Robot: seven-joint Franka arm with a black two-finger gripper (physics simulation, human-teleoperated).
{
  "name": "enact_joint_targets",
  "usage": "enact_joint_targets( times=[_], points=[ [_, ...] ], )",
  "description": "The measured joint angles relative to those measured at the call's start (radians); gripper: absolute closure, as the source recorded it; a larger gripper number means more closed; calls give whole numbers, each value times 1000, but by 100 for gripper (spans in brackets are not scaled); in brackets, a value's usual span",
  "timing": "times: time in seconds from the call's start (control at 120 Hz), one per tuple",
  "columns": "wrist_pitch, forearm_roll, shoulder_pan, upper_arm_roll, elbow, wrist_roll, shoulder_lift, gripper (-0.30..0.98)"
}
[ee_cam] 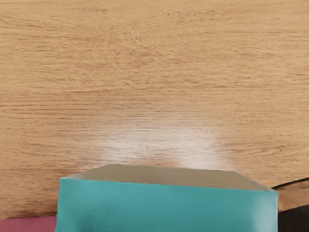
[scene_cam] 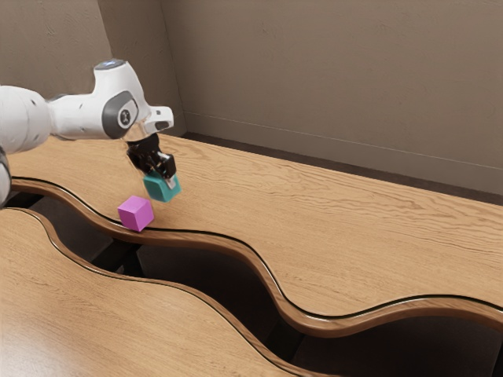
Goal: Pick up the blue block with one arm, and put the blue block on the table with one arm
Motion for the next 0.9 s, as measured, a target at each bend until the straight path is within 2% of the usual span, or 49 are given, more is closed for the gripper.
enact_joint_targets(
  times=[0.125,0.217,0.35,0.517,0.575,0.617,0.758,0.9],
  points=[
    [83,11,-26,-21,-179,-46,-35,42],
    [148,28,-37,-15,-220,-74,-39,41],
    [203,32,-48,-13,-227,-98,-36,23],
    [231,29,-45,-14,-215,-116,-39,11],
    [181,20,-47,-20,-136,-122,-60,9],
    [126,-11,-59,-7,-104,-126,-117,8],
    [-125,-97,-279,276,-69,-135,-425,5],
    [-359,-123,-311,387,5,-135,-526,4]
  ],
)
